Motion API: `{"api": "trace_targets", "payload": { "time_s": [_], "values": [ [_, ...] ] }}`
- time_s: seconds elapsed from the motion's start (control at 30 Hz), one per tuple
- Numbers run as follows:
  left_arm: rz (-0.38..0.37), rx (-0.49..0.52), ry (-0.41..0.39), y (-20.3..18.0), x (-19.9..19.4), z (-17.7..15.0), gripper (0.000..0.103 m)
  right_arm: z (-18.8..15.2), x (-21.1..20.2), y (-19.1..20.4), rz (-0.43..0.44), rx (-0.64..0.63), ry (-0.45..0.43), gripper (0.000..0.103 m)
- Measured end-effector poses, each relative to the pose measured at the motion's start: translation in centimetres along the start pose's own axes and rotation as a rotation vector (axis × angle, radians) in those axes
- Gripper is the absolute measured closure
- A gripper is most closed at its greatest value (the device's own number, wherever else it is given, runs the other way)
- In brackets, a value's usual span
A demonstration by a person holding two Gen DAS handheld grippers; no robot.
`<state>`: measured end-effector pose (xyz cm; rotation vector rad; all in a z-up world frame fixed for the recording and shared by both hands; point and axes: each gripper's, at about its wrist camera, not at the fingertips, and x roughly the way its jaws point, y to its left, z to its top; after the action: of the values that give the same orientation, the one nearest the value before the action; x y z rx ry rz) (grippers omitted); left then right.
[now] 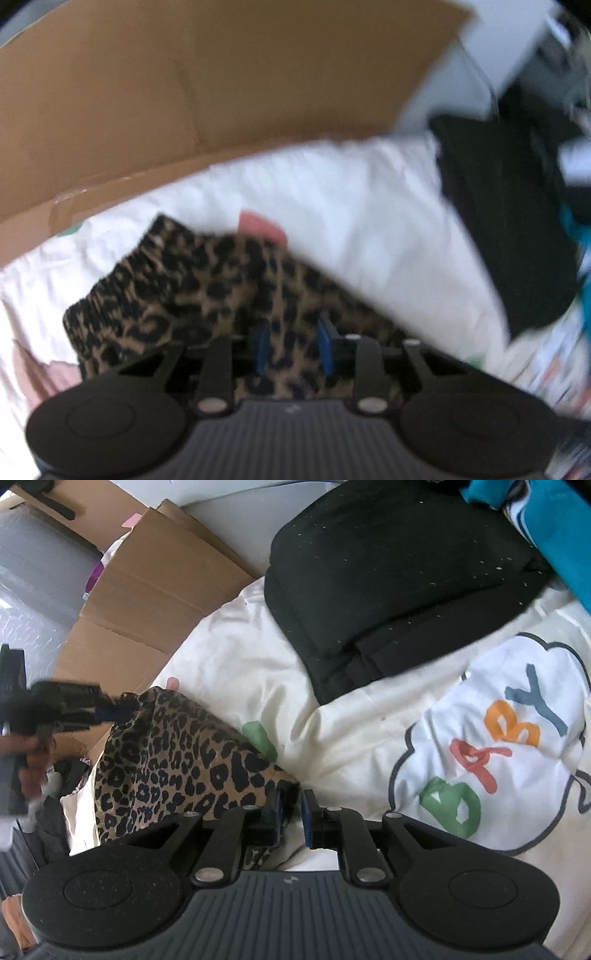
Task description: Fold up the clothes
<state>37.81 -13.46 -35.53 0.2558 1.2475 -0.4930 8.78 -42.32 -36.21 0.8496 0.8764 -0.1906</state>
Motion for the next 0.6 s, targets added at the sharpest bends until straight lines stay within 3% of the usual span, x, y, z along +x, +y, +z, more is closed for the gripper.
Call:
{"api": "trace_targets", "payload": {
  "time_s": [0.1,0.2,0.4,0.6],
  "values": [
    [0.024,0.075,0.034,-0.9,1.1,-1.7,0.074,0.4,0.4,0.4,0.009,-0.022,0.020,0.081],
    [-0.024,0.072,0.051,-0.9,2.8,-2.5,0.074,0.5,1.0,0.6,0.009,-0.024,0.032,0.075],
    [-0.088,0.068,-0.023,-1.6,4.4,-2.5,0.075,-0.4,1.9,1.4,-0.015,-0.084,0.073,0.075],
    [-0.106,0.095,-0.057,-2.1,5.0,-1.1,0.077,-0.6,1.9,1.3,-0.042,-0.108,0.077,0.076]
  ]
}}
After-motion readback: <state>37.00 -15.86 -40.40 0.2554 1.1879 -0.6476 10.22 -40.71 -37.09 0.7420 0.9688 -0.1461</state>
